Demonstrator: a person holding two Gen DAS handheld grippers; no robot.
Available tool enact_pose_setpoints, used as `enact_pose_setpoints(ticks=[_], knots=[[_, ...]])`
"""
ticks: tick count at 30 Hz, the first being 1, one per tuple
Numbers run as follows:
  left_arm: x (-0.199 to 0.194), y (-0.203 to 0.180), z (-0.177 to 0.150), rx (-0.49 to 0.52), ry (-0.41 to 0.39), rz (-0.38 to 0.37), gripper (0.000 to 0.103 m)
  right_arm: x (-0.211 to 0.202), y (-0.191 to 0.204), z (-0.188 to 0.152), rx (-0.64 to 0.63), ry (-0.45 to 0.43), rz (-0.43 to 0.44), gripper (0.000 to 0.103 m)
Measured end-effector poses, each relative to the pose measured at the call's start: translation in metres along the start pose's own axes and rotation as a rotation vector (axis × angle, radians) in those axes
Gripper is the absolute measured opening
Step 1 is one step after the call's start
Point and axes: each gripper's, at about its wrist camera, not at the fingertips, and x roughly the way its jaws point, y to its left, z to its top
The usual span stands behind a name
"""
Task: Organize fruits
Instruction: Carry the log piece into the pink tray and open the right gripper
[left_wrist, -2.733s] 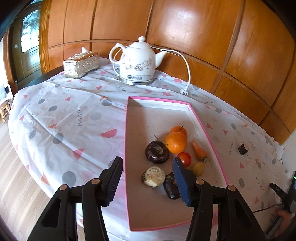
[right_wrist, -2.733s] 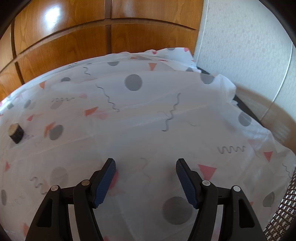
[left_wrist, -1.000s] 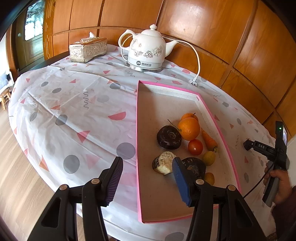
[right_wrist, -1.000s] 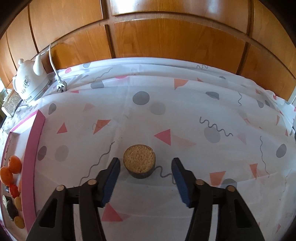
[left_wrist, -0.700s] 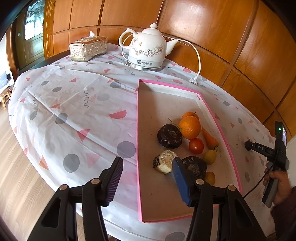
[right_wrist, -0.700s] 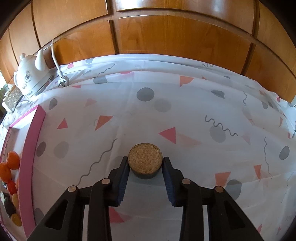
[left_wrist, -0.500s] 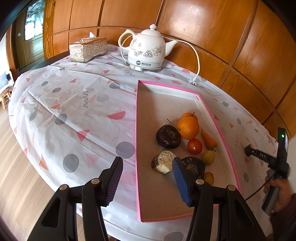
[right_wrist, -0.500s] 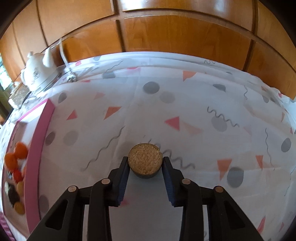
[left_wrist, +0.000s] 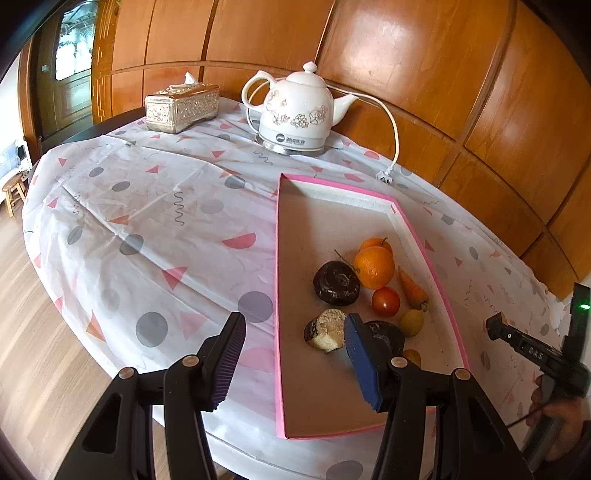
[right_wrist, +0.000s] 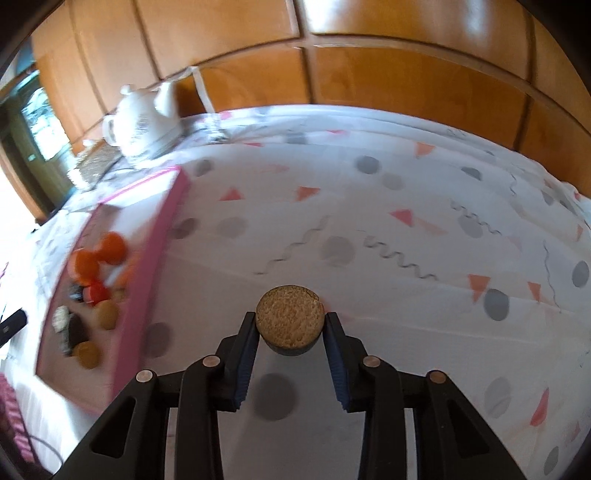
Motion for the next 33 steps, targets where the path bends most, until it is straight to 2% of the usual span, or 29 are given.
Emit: enact_pose_setpoints(ticks=[9, 13, 21, 33], knots=[[-0.004, 0.004, 0.001, -0.014, -0.007, -0.003, 0.056, -0.023, 0.075, 0.000, -0.177, -0.027, 0.168, 0.036], [-0.004, 0.006, 0.001, -0.021, -0.009, -0.007, 0.056, -0.022, 0.103, -0.006, -0.258, -0.008, 0.207, 0.036], [-0.002, 0.010, 0.000, -0.035, -0.004, -0.009, 0.056, -0.007, 0.139, -0.016, -0.420, 0.049, 0.198, 0.036], [0.003, 0.011, -0.002, -0.037, 0.011, -0.008, 0.056, 0.017, 0.157, -0.023, -0.587, 0.112, 0.093, 0.036]])
